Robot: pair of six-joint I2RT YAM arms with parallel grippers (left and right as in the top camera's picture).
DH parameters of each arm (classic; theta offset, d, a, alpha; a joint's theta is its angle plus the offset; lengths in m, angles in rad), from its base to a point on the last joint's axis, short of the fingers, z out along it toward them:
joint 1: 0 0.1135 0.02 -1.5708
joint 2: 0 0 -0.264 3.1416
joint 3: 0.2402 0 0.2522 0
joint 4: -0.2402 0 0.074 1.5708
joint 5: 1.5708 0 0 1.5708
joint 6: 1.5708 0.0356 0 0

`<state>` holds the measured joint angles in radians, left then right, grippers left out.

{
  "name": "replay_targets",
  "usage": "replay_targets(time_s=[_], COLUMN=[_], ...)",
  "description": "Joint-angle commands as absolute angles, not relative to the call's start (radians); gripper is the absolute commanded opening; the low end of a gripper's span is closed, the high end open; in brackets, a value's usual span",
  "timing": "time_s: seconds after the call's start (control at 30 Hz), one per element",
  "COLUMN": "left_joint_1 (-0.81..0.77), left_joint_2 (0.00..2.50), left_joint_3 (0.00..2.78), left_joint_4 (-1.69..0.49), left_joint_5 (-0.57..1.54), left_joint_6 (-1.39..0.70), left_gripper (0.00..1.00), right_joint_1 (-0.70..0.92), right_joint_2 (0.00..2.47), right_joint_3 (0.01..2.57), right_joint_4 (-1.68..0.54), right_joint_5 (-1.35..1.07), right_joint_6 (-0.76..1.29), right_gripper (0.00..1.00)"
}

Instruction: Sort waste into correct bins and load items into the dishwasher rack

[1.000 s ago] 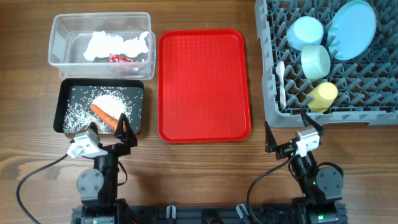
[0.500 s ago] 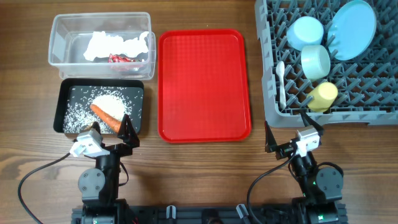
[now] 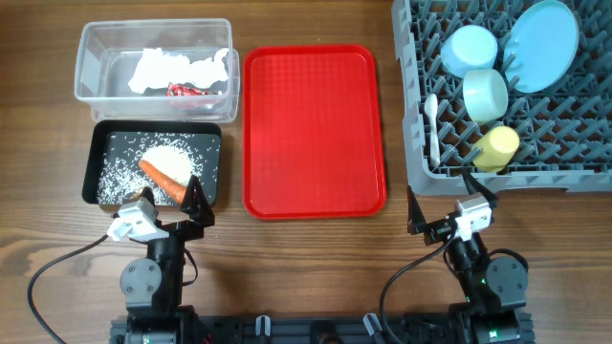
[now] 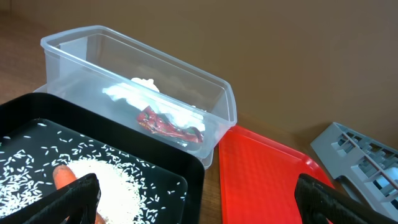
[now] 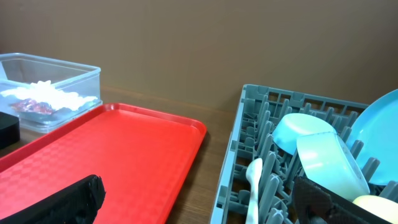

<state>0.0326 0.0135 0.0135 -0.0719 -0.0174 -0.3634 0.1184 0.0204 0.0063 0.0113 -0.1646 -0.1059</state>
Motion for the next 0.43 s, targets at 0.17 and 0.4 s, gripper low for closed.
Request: replay_targets(time_s=[0.17,0.4], left_joint_1=[0.027,0.027], left_joint_2=[0.003,0.003], left_joint_3=[0.006,0.006], left_joint_4=[-0.071,-0.071], left_joint_5=[-0.02,-0.019], left_joint_6=[-0.344,-0.344], left_gripper=[1.0,1.0], right_joint_1=[0.114,0.114], right_joint_2=[0.014,0.014], right_joint_3=[0.005,0.005], right_joint_4=[0.014,0.014], right_joint_5=[-0.181,-0.181], right_joint_6=[-0.095,-0.095], right_gripper=[1.0,1.0])
